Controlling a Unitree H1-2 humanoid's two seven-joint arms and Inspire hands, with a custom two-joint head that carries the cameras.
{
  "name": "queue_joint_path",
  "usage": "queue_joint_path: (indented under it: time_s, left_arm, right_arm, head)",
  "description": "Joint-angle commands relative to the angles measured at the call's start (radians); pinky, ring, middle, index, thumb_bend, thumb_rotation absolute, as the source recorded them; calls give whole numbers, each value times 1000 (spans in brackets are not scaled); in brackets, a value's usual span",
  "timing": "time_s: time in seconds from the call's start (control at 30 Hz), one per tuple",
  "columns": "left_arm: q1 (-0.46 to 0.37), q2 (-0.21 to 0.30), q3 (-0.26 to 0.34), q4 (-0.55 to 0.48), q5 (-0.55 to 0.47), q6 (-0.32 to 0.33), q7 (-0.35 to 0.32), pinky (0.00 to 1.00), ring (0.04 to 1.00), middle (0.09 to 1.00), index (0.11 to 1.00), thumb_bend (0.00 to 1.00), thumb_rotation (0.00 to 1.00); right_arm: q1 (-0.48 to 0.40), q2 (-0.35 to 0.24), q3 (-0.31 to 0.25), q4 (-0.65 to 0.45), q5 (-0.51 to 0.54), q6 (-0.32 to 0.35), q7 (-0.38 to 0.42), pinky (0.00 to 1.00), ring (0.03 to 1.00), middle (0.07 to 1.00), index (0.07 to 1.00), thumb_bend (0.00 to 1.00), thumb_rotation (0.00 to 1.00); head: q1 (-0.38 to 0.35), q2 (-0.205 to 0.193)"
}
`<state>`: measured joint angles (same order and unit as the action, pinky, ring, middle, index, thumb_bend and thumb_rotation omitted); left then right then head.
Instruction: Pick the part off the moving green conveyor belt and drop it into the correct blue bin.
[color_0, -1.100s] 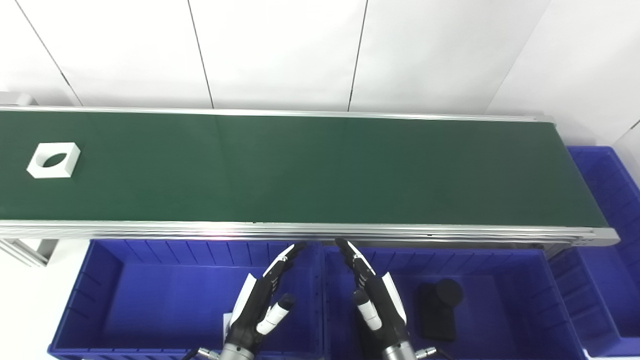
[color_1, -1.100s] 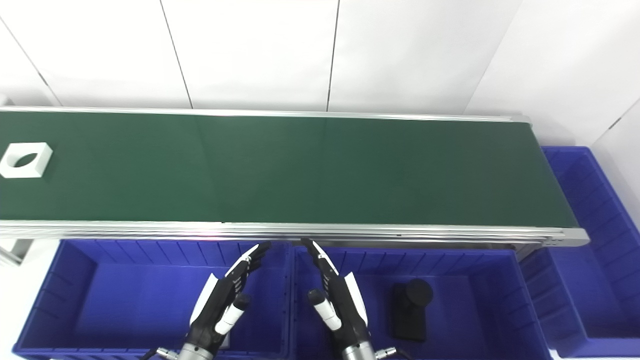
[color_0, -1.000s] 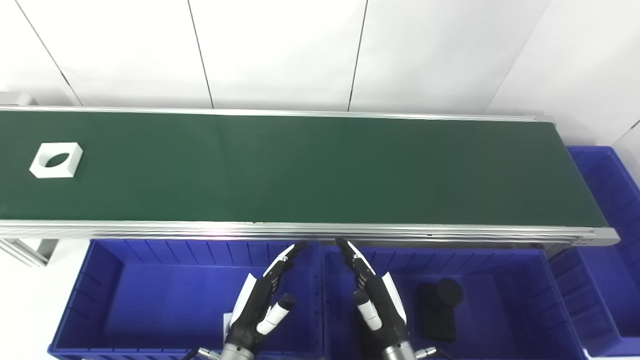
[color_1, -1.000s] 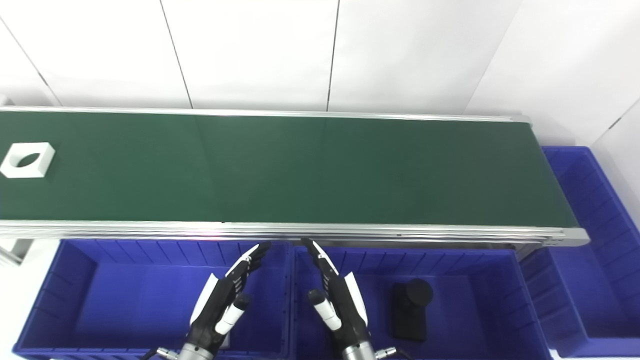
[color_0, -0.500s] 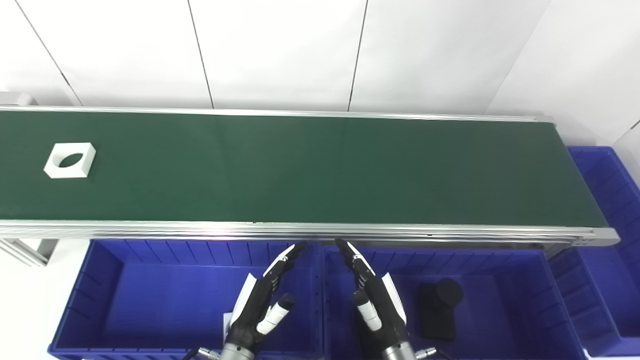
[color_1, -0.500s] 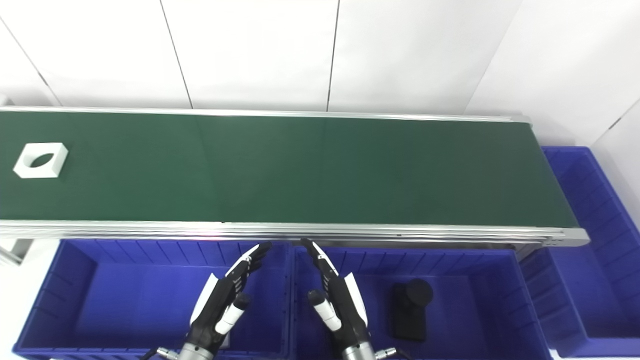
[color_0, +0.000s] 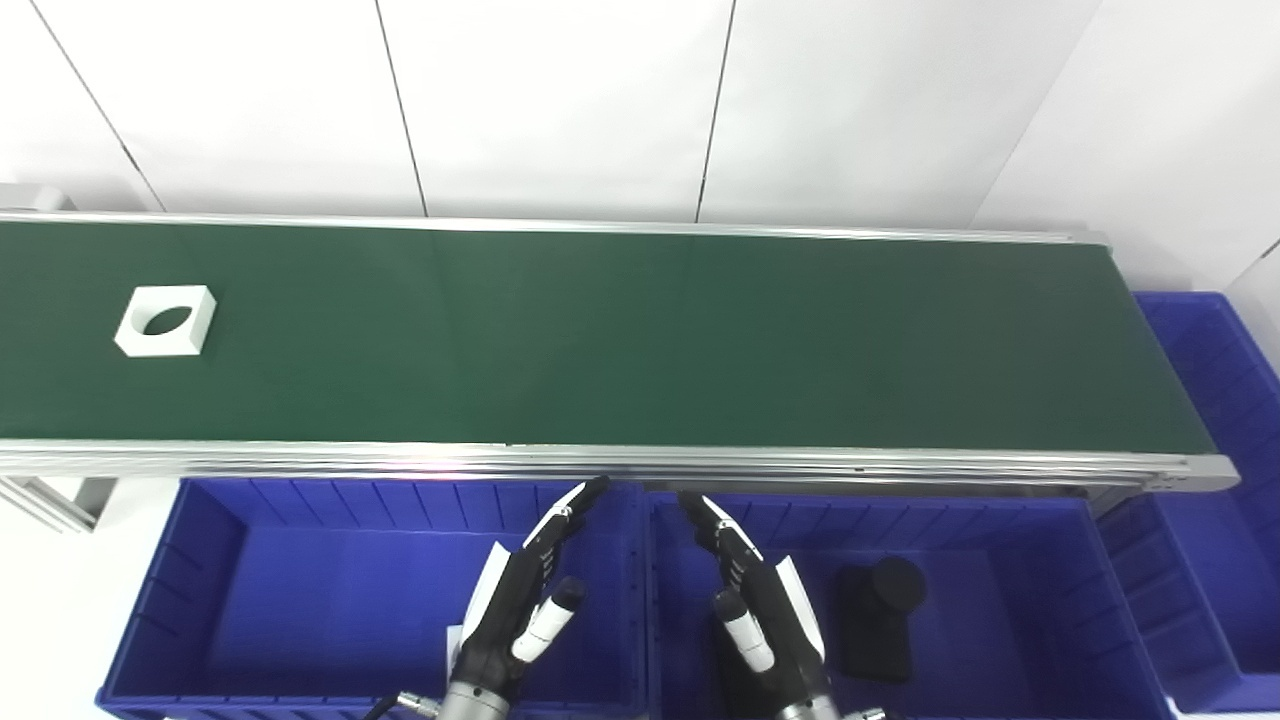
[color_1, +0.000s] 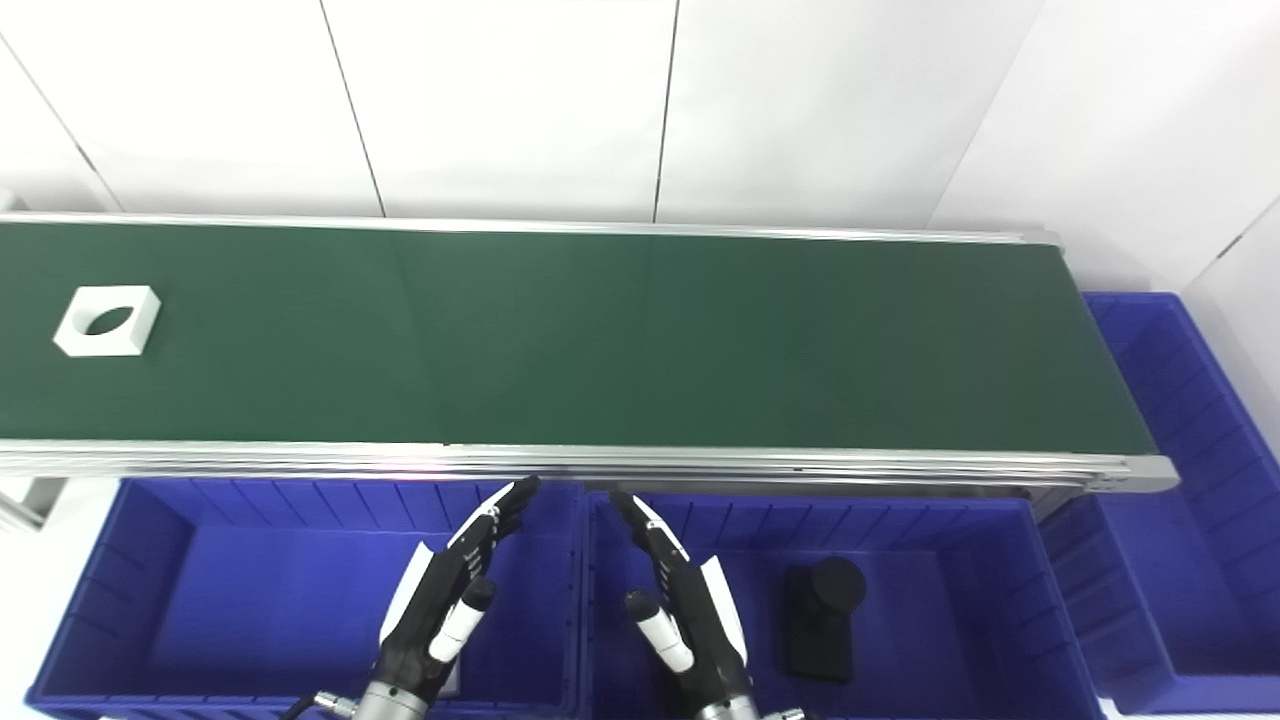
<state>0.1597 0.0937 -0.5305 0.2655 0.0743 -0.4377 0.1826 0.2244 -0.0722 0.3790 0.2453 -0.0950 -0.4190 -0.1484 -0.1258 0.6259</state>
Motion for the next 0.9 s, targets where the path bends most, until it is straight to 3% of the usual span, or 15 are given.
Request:
queue_joint_path:
  time_s: [0.0,0.87]
  left_arm:
    - [-11,-7,2,-21,5,-32,-5,937,942,926,877,855,1000]
    - [-10,0,-15,-22,20,-32,9,910,928,920,875,837,1000]
  right_arm:
    - [-4,6,-2,-32,-1,-51,-9,897,914,887,874,908,997]
    - [-9,10,2,-28,0,-51,-9,906,921,892,870,918,989]
  head:
    - [1,-2]
    - [-1,-2]
